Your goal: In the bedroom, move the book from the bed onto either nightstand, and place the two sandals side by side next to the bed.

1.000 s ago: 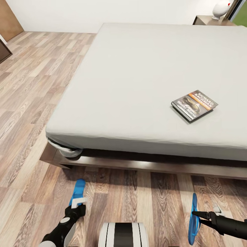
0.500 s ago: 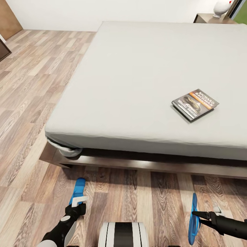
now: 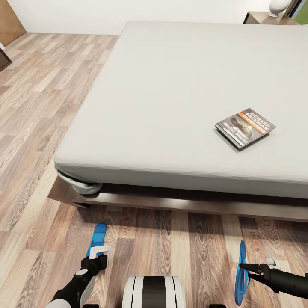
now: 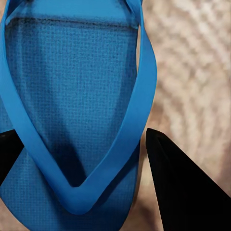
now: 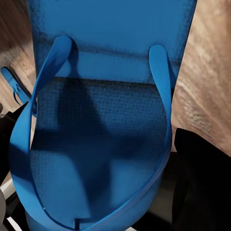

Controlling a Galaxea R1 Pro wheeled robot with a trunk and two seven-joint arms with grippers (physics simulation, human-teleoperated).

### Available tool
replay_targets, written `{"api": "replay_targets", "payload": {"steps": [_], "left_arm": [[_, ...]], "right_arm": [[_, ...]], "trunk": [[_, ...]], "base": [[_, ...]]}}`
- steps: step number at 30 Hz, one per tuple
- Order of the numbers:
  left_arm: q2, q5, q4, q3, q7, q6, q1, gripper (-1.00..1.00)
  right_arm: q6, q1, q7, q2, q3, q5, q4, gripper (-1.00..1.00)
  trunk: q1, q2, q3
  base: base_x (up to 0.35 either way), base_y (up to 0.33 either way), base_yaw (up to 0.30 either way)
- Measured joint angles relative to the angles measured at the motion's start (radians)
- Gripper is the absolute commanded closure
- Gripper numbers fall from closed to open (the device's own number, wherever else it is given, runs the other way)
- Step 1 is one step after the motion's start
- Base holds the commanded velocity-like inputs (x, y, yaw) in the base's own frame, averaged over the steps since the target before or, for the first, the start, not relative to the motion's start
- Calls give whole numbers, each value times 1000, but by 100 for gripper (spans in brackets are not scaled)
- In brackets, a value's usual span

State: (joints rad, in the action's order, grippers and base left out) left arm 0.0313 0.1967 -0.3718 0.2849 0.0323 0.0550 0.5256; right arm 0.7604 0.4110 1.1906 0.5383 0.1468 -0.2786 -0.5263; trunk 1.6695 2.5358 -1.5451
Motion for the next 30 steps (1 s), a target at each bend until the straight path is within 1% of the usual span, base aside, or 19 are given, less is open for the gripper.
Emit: {"api": "replay_targets", "payload": {"steps": [4, 5, 22, 30], "left_arm": [[0, 0, 0, 0, 0, 0, 0, 100], [0, 0, 0, 0, 0, 0, 0, -100], [0, 1, 0, 2, 0, -1, 0, -100], [0, 2, 0, 1, 0, -1, 0, -100]], "right_arm": [[0, 0, 0, 0, 0, 0, 0, 100], [0, 0, 0, 0, 0, 0, 0, 100], [0, 0, 0, 0, 0, 0, 0, 100], [0, 0, 0, 0, 0, -1, 0, 100]], "trunk": [[0, 0, 0], [0, 0, 0], [0, 0, 0], [-4, -2, 31]], "base": [[0, 0, 0], [0, 0, 0], [0, 0, 0], [0, 0, 0]]}}
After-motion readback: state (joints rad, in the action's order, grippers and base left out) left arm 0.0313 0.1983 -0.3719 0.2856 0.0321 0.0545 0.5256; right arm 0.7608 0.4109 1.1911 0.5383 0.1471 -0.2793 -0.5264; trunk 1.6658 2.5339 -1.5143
